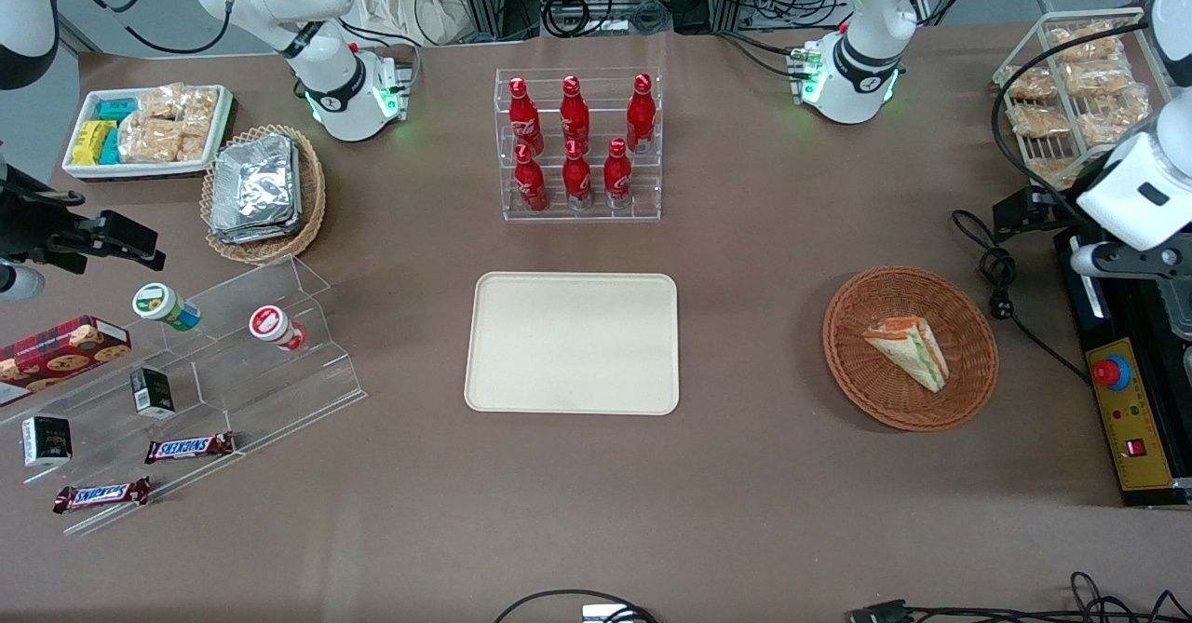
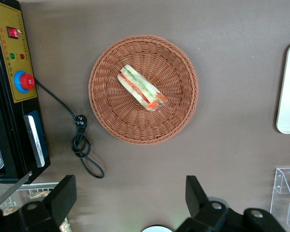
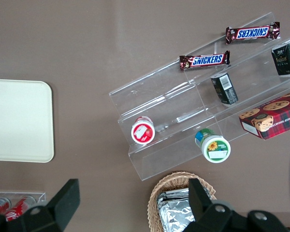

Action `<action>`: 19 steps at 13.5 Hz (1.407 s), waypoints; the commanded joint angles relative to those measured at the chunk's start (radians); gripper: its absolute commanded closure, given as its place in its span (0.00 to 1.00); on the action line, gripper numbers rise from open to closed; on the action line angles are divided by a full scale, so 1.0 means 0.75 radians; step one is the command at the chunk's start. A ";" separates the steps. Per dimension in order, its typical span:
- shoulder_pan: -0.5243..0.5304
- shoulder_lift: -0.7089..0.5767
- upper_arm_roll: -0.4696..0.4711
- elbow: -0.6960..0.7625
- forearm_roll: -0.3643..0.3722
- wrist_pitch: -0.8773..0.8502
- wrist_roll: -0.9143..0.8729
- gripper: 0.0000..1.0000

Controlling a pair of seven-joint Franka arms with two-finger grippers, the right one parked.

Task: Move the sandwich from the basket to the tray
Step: 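Move the left gripper down over the sandwich in the wicker basket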

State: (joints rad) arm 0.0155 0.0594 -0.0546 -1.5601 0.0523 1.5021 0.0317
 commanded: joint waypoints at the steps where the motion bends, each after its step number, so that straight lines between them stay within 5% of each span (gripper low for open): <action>1: 0.022 0.027 -0.009 0.045 0.010 -0.035 0.005 0.00; 8: 0.112 0.084 -0.009 -0.032 -0.028 0.021 -0.070 0.00; 10: 0.173 0.092 -0.009 -0.118 -0.123 0.122 -0.331 0.00; 15: 0.161 0.115 -0.011 -0.453 -0.109 0.608 -0.806 0.00; 19: 0.088 0.231 -0.019 -0.530 -0.104 0.820 -1.193 0.00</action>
State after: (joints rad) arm 0.1164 0.1937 -0.0701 -1.9506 -0.0246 2.0754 -0.7544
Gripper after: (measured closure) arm 0.000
